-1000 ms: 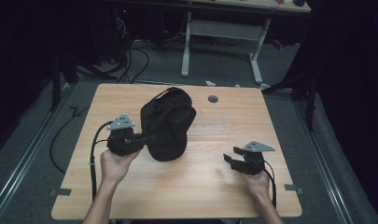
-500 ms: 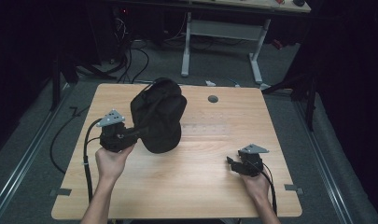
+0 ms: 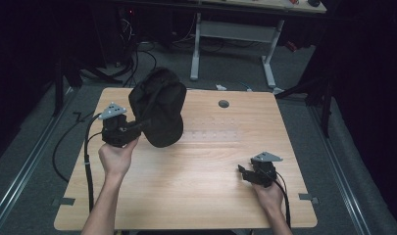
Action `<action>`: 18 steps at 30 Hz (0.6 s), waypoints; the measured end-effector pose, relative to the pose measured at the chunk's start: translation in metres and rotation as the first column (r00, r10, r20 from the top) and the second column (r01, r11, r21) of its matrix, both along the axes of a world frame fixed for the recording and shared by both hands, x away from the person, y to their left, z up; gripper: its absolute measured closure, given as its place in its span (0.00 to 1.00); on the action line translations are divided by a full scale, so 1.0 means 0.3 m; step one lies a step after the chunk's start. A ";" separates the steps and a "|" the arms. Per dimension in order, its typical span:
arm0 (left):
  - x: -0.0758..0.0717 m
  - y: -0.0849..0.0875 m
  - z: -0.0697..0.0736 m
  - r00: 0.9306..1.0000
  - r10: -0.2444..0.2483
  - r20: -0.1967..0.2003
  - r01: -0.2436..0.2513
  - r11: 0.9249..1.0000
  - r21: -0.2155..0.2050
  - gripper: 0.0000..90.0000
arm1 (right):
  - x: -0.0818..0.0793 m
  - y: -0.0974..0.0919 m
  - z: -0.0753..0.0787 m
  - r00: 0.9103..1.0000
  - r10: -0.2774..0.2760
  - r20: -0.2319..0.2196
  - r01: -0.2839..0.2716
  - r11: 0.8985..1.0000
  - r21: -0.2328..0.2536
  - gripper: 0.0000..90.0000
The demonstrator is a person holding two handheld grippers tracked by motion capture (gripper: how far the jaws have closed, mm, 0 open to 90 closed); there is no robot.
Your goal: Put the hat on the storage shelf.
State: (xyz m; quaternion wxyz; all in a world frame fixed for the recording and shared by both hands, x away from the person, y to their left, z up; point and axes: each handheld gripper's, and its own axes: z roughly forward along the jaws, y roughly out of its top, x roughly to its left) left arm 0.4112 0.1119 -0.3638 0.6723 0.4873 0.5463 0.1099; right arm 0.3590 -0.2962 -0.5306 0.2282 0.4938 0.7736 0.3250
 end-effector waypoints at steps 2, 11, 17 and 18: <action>0.013 -0.004 0.000 1.000 0.015 0.000 -0.015 1.000 0.011 0.94 | 0.000 -0.001 0.000 1.000 0.001 -0.001 -0.001 1.000 0.002 0.42; 0.052 -0.017 0.000 0.998 0.070 -0.001 -0.070 0.996 0.046 0.94 | 0.000 -0.001 0.000 1.000 0.000 -0.001 0.000 1.000 0.001 0.42; 0.070 -0.033 0.002 0.996 0.094 0.002 -0.094 0.992 0.078 0.94 | 0.000 -0.001 0.000 1.000 0.001 0.000 -0.001 1.000 0.000 0.42; 0.074 -0.036 0.001 0.995 0.099 0.000 -0.098 0.992 0.083 0.94 | 0.000 0.000 0.000 1.000 0.000 -0.001 0.000 1.000 0.001 0.42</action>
